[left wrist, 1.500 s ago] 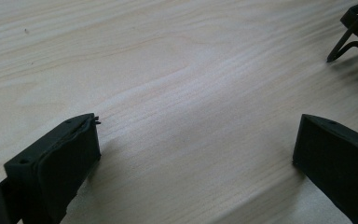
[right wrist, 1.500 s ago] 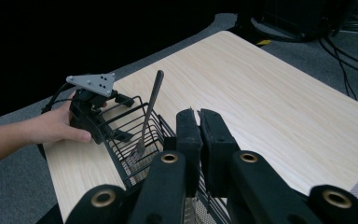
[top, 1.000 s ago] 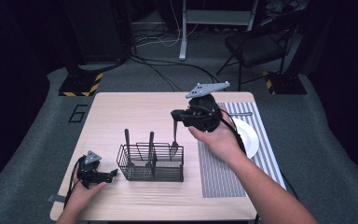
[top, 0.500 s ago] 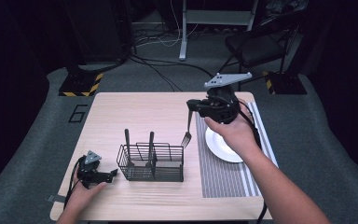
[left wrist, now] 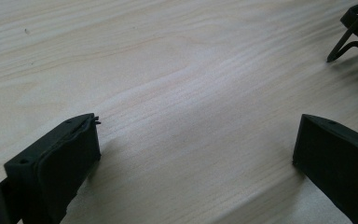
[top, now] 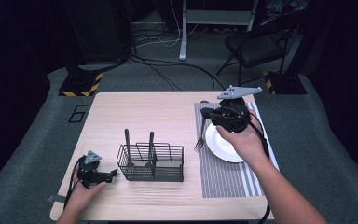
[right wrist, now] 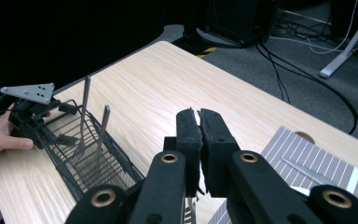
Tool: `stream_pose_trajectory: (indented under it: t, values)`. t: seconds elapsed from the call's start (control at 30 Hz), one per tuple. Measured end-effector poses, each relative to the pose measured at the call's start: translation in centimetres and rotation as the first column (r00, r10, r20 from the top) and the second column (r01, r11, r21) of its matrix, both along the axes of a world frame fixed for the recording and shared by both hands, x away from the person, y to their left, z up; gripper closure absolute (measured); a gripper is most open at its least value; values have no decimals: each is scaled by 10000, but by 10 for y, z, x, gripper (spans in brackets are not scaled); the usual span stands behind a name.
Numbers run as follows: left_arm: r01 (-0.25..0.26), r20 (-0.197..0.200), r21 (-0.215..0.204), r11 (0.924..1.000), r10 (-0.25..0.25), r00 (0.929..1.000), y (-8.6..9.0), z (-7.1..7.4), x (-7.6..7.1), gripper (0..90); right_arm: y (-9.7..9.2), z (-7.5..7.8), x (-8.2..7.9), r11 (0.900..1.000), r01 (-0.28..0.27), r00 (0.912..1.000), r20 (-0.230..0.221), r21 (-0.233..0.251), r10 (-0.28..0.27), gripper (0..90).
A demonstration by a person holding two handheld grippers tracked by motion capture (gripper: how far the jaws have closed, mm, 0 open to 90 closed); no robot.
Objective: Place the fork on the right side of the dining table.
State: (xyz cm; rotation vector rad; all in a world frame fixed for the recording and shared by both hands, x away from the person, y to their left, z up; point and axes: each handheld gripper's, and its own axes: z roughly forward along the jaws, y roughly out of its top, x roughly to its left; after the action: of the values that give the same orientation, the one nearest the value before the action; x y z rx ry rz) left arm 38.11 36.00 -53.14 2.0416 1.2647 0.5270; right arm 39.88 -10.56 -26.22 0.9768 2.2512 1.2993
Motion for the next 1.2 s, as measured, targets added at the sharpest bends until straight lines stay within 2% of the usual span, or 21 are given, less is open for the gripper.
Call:
stream_pose_trajectory:
  t: [0.07,0.27,0.5,0.7,1.2]
  values:
    - [1,0,-3,10000,-1,10000,0,0,0,1,-3,-9,1,10000,30,10000,-6,63,-30,867]
    - [0,2,-4,10000,0,10000,0,0,0,2,-9,-41,1,9990,308,9993,-215,-333,-315,867]
    - [3,-2,-1,10000,-3,10000,0,0,0,1,-18,-64,1,9964,704,9971,-261,-466,-717,867]
    - [0,0,2,10000,0,10000,0,0,0,1,-25,-77,1,9942,966,9944,-382,-475,-985,866]
    - [-2,1,-3,10000,2,10000,0,0,0,1,-36,-93,-4,9918,1249,9898,-649,-272,-1265,867]
